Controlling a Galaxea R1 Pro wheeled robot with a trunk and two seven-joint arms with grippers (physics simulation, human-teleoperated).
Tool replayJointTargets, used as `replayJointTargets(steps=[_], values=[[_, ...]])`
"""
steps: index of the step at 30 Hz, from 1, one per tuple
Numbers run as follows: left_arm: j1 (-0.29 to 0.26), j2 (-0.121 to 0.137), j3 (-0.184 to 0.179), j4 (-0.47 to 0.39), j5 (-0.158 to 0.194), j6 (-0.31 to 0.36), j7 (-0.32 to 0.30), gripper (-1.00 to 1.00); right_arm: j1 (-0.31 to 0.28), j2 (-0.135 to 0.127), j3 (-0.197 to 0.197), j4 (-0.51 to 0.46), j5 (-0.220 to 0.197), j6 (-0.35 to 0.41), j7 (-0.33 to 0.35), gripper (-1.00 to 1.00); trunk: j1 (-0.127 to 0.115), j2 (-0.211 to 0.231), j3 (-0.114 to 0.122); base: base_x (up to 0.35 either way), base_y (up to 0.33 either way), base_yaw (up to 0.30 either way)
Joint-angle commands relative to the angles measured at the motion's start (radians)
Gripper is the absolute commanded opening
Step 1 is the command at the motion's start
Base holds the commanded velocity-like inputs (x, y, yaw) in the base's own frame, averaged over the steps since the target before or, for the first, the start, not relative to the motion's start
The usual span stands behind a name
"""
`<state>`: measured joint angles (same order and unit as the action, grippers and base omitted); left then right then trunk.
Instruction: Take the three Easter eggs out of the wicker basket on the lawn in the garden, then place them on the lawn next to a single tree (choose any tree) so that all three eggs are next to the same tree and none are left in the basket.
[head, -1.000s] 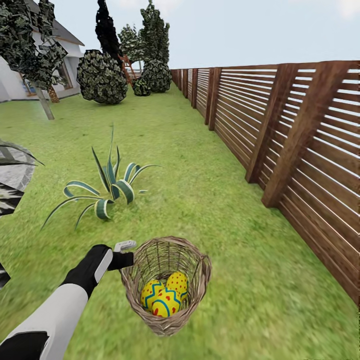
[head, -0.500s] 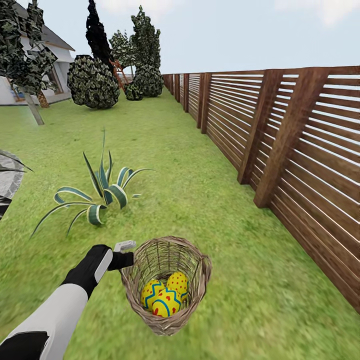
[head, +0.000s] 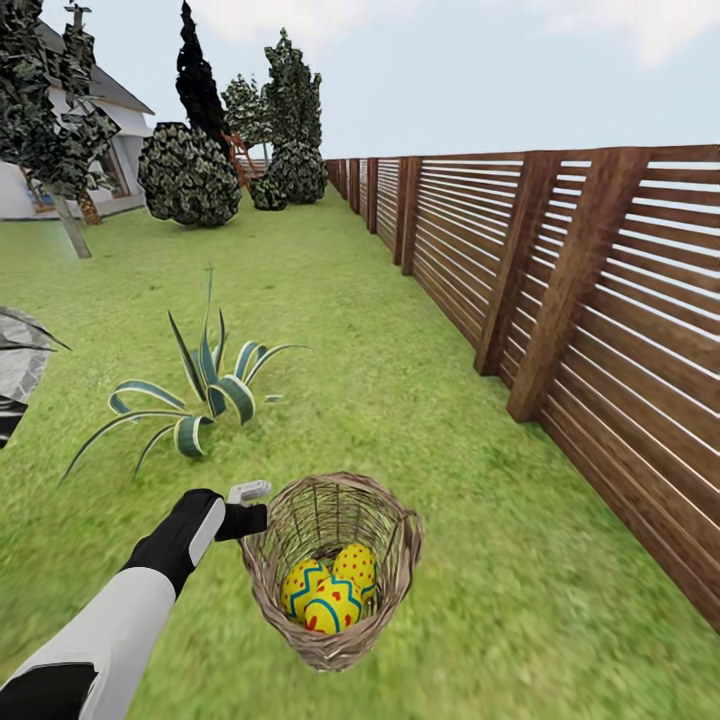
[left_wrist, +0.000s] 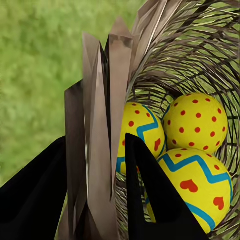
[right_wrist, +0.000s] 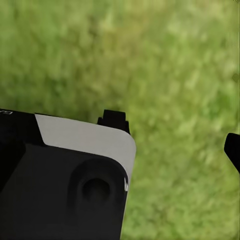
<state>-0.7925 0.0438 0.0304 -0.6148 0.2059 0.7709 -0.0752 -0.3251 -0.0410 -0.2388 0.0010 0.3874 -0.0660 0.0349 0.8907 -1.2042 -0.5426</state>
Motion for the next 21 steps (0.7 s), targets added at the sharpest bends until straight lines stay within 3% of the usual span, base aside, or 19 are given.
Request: replayJointTargets(steps=[1,21], values=[[-0.001,0.0,0.003,-0.001,0.009,0.005,-0.003,-1.0,-0.001,0.0,-0.008,0.001,0.007,-0.003,0.003,1.0,0.0,-0.001,0.001,0.0,0.0,0.0],[-0.001,0.001,0.003,-0.002,0.009,0.007,-0.003,-1.0,0.0,0.0,-0.009,0.001,0.007,-0.004,0.003,1.0,0.0,-0.001,0.033,0.0,0.0,0.0]])
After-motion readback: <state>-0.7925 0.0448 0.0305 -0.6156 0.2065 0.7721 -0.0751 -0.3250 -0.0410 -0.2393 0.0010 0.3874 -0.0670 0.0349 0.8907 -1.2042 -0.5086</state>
